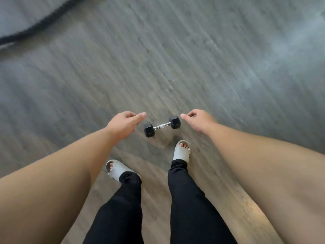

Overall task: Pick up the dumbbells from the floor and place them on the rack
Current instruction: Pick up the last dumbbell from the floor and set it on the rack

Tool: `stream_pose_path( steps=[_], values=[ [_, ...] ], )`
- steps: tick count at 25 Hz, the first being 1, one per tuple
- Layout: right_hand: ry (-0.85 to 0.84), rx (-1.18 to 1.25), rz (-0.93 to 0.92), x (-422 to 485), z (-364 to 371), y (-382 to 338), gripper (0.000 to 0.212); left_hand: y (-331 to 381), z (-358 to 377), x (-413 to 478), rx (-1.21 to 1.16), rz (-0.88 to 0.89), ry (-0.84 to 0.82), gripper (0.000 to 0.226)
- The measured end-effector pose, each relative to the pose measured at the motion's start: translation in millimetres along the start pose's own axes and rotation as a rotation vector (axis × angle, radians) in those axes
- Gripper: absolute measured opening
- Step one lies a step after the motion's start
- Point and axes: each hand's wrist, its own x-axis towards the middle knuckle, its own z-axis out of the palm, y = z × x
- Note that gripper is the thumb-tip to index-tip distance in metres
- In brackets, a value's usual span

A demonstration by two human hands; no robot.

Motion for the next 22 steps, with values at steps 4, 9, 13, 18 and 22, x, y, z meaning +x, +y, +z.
stream_pose_path(
  steps=[4, 9, 13, 18, 22],
  values=[
    [-0.04, -0.032, 0.025, 117, 42, 27, 0.039, -48, 72, 109, -0.013, -0.064, -0.024, 0.06],
    [-0.013, -0.073, 0.068, 231, 129, 77, 0.052, -139, 136, 237, -0.014, -0.175, 0.046, 0.067],
    [-0.03, -0.064, 0.092, 306, 198, 118, 0.091, -199, 181, 314, -0.229, -0.324, 0.119, 0.122],
    [0.003, -0.104, 0.086, 383, 237, 158, 0.109, -234, 240, 387, -0.337, -0.317, 0.207, 0.128],
    [0.071, -0.108, 0.119, 400, 242, 166, 0.084, -245, 257, 407, -0.326, -0.328, 0.332, 0.094]
  ],
)
